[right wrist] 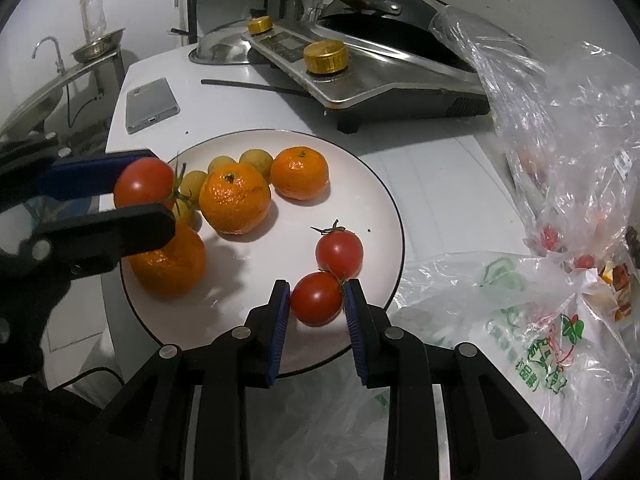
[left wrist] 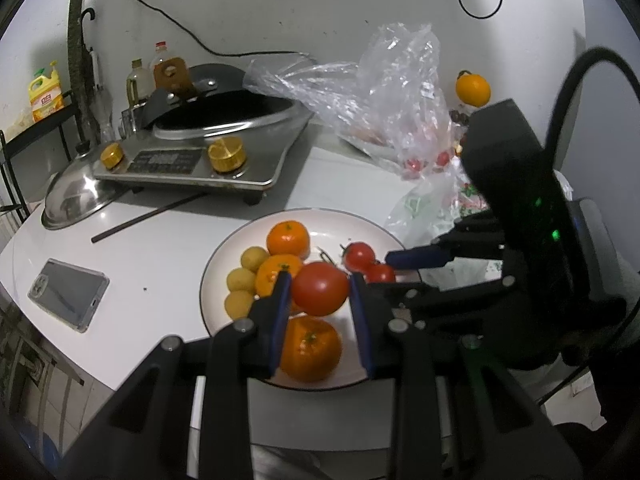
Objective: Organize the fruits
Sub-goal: 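Lower the left gripper's tomato onto the plate and open it, then lower the right gripper's tomato onto the plate and open it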
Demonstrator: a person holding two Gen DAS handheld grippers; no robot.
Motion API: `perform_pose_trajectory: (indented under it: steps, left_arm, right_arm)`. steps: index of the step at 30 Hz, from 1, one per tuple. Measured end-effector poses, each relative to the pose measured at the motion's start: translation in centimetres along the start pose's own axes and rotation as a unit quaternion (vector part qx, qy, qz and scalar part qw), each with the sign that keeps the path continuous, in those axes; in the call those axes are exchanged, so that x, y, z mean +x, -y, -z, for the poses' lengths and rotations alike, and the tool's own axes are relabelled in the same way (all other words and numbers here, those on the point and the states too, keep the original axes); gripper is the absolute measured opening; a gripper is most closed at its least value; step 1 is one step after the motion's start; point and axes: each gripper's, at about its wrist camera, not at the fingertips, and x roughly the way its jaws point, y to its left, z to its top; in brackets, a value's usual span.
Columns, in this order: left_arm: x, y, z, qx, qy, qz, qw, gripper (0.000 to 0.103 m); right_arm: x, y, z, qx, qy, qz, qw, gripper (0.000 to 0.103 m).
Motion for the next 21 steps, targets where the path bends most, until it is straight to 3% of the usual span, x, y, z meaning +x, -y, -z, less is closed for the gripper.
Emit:
perform_pose_trajectory:
  steps: [21]
  left_arm:
    - [2.4,3.6,-0.2,0.035,-0.033,0.012,0.9987,0.030]
  right_arm:
    - [-3.4,2.8,1.5,0.038,0.038,-0.016,0.998,0.032]
